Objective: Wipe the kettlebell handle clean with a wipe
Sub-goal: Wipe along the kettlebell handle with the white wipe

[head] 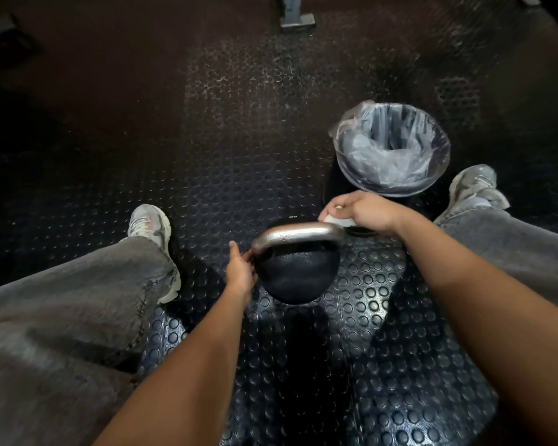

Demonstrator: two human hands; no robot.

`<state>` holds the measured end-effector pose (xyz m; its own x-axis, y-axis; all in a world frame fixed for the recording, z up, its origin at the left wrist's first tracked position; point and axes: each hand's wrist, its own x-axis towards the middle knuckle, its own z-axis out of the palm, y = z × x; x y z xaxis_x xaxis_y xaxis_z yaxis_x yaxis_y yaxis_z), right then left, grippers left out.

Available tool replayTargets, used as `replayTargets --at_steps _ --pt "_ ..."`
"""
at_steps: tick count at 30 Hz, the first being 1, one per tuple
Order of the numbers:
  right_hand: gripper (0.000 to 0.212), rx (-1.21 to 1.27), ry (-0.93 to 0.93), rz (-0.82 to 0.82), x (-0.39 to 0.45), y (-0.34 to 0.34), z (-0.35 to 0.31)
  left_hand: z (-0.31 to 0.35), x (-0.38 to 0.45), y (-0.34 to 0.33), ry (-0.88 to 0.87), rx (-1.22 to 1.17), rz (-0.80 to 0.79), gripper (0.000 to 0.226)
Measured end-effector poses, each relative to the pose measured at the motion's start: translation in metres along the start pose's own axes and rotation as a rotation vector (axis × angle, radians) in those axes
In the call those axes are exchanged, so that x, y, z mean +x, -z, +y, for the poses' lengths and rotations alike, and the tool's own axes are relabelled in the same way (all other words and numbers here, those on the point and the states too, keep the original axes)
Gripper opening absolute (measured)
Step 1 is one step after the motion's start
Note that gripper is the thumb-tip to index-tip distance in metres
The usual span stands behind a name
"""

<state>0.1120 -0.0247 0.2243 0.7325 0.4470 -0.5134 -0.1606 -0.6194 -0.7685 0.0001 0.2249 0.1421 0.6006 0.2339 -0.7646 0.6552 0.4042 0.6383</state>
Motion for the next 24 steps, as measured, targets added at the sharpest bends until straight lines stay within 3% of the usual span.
replayTargets --at_steps 5,10,14,17,19,22,24 --pt "0.022 0.412 0.025 0.075 -0.011 -0.002 0.041 -0.001 0.003 0.002 0.002 -0.018 0.019 0.074" --pt "0.025 0.226 -0.15 0.183 0.0 -0.025 0.064 -0.003 0.004 0.002 -0.009 -0.014 0.017 0.073" --pt "0.025 0.075 -0.107 0.095 0.007 -0.017 0.025 -0.003 0.005 0.002 0.0 -0.009 0.016 0.074" --pt "0.022 0.125 0.054 0.023 0.004 -0.005 0.006 -0.004 0.007 0.002 -0.001 -0.005 0.009 0.074" --pt "0.021 0.173 0.106 0.061 -0.004 0.002 0.012 -0.003 0.008 0.002 0.006 -0.012 0.013 0.075" --pt "0.023 0.399 -0.009 0.158 -0.013 -0.004 0.046 -0.003 0.009 0.002 0.006 -0.017 0.023 0.074" --pt "0.026 0.317 -0.136 0.228 -0.01 -0.017 0.069 -0.003 0.008 0.001 -0.001 -0.008 0.02 0.073"
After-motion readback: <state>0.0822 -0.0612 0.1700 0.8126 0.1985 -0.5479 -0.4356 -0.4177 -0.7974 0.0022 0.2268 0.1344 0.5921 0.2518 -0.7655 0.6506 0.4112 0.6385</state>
